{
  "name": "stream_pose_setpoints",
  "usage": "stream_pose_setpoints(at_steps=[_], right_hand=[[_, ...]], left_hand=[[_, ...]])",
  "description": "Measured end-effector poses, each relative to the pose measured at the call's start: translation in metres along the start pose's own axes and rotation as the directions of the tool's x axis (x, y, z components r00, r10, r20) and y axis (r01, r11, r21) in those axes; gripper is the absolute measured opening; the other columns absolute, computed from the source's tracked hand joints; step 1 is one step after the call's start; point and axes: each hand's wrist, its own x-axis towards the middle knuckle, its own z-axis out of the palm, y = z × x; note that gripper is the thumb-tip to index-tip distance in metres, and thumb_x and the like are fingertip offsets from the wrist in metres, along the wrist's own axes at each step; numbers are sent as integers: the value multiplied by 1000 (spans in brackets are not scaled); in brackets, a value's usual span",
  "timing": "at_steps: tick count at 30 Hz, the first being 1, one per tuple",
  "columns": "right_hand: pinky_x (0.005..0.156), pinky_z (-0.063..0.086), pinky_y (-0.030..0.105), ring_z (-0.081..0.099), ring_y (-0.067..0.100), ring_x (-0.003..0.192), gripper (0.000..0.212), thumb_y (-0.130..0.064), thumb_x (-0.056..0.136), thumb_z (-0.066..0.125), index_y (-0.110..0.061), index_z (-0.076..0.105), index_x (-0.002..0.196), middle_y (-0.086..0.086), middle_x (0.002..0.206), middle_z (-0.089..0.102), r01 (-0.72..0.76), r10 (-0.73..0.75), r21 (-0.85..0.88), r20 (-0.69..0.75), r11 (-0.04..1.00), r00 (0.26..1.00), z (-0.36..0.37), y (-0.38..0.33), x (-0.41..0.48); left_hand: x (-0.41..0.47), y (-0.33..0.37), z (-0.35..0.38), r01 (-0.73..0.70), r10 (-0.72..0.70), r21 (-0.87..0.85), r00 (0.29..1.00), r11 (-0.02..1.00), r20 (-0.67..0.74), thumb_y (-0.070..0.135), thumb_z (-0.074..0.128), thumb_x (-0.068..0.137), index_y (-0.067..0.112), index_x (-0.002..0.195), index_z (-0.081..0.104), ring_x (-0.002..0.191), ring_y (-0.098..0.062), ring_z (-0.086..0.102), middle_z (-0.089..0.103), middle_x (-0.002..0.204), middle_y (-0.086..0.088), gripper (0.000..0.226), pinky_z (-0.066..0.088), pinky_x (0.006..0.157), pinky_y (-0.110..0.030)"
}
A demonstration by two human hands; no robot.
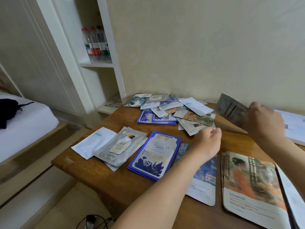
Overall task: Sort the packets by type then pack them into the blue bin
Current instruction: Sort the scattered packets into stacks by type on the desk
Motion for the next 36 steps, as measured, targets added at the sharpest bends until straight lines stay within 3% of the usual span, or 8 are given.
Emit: stream_pose_setpoints(at_steps=[4, 10, 15, 19, 21, 23, 25, 36], right_hand=[[56, 38, 39, 59, 47, 60, 10, -1, 88, 59, 9, 60, 85, 33, 71, 61, 162, -131, 186, -169, 969, 977, -21, -21, -20], [61, 47, 36, 60, 37, 68, 23, -13, 87, 46, 0, 65, 84, 14, 78, 62, 534, -462, 248, -296, 808, 836, -33, -23, -54], [86, 50, 50, 62, 43, 96, 11, 8, 88, 59, 2, 68, 85, 24, 107, 66, 553, -479, 123, -370, 824, 796, -47, -22, -68], [79, 47, 42, 60, 37, 94, 10, 0, 87, 66, -2, 65, 96, 18, 110, 63, 202, -68, 373, -341, 906, 938, -66, -37, -82], [81, 52, 39, 66, 25, 93, 13, -18, 93, 61, -10, 64, 103, 7, 105, 68, -161, 238, 750, 5, 641, 971, -85, -47, -85], [87, 59, 47, 72, 30, 95, 18, -23, 99, 56, -8, 65, 104, 10, 99, 74, -440, 193, 880, 407, 178, 893, -102, -53, -91], [85, 61, 46, 74, 32, 95, 11, -9, 100, 59, -4, 67, 106, 13, 99, 77, -476, 40, 879, 475, 16, 879, -116, -56, -104], [79, 62, 48, 71, 33, 83, 12, 4, 90, 69, -5, 68, 99, 18, 95, 73, -338, 340, 927, 269, 164, 901, -187, 56, -125]], left_hand=[[-1, 18, -6, 277, -242, -750, 957, 601, 160, 58, 42, 103, 10, 108, 60, 99, -33, 68, 68, 108, -15, 51, 55, 88, -44], [-26, 31, -35, 275, -92, -950, 960, 150, 263, 77, 37, 93, -4, 139, 55, 107, -44, 69, 62, 132, -34, 95, 59, 88, -55], [-43, 30, -47, 232, -158, -917, 969, 325, 189, 30, 54, 102, 7, 131, 66, 112, -37, 69, 73, 121, -20, 39, 55, 99, -47], [-66, 31, -47, 203, -124, -906, 978, 372, 168, 18, 51, 103, 2, 140, 59, 82, -27, 74, 72, 117, -18, 42, 57, 51, -30], [-73, 32, -44, 164, -98, -918, 986, 360, 138, 15, 54, 101, 2, 138, 61, 90, -28, 75, 73, 119, -19, 40, 63, 65, -36], [-78, 34, -37, 132, -70, -926, 991, 354, 115, 12, 58, 97, 3, 135, 63, 110, -31, 71, 71, 124, -20, 40, 60, 87, -40], [-83, 36, -27, 130, -42, -910, 991, 394, 123, 12, 62, 90, 3, 135, 63, 109, -31, 72, 71, 126, -21, 46, 62, 84, -39], [-88, 76, 31, 24, 172, -710, 964, 704, 203, -2, 67, 91, -2, 110, 69, 88, -31, 73, 76, 101, -20, 19, 64, 75, -36]])
